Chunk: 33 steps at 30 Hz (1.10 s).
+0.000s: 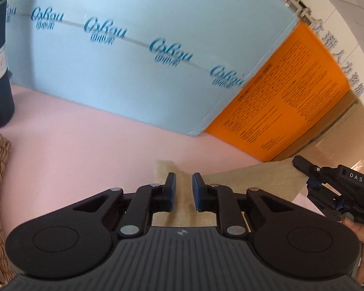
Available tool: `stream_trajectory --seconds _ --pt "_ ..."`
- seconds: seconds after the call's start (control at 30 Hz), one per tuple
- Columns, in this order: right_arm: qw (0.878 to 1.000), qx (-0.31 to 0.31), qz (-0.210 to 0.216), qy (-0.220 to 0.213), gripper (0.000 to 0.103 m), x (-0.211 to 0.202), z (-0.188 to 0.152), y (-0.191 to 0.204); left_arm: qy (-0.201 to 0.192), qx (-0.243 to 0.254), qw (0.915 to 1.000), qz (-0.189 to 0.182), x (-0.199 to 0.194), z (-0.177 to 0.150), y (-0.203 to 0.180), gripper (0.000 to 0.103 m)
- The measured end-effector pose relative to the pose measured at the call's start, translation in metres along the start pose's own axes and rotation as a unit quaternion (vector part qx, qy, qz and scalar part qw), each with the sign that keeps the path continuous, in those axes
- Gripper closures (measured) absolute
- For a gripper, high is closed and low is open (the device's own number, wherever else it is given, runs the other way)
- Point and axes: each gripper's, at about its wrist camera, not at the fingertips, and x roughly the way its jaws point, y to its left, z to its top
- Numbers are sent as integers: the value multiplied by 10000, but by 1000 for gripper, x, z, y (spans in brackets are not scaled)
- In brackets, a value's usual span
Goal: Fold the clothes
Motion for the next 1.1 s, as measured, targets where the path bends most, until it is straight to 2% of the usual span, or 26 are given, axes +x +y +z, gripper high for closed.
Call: stream_trajectory --seconds 0.07,0.13,0.2,0.27,0.3,0.4,0.53,0.6,0.7,0.83,0.87,0.9,1.0,1.03,1.1 --pt "9982 -242 544 -109 95 -22 10 26 -375 57 9986 -375 -34 10 -9 90" --pt "9929 -476 1086 -62 95 -50 9 45 -661 163 9937 -893 -70 8 -15 89" --pt "9879 -595 1431 73 95 -81 1 55 -816 381 9900 -1084 -93 -7 -17 75" --pt "9875 -704 1386 269 95 -108 -14 54 -661 611 9923 -855 -95 -31 -13 16" --pt "9885 -736 1269 375 95 -121 -23 48 -507 726 9938 -667 -88 -45 -11 13" --pt "9888 -739 805 1016 95 -145 -64 17 115 601 9976 -322 -55 -83 -5 15" --pt "9721 -768 -131 2213 94 -155 -136 -39 553 -30 9978 -352 -13 -114 -9 15" --pt "9671 -627 -479 2420 91 -164 -163 -61 751 2 9965 -363 8 -122 -23 15" --pt "9725 -478 -517 2221 83 -179 -174 -71 788 378 9960 -165 29 -122 -47 15" --pt "9807 -876 -672 1614 61 -188 -152 -61 513 947 9939 256 51 -116 -76 15" --pt "9811 -1024 -754 1457 59 -186 -143 -57 461 1045 9927 387 57 -115 -80 15" --pt "9803 -1167 -837 1353 54 -179 -132 -54 491 1099 9916 477 65 -114 -83 14" --pt "9768 -1498 -1051 1114 23 -154 -104 -47 896 1219 9855 766 92 -113 -92 13" --pt "9757 -1505 -1099 1151 21 -138 -98 -49 1085 1261 9817 921 100 -115 -95 13" --pt "9724 -1511 -1200 1310 21 -111 -91 -55 1190 1290 9804 899 100 -121 -95 23"
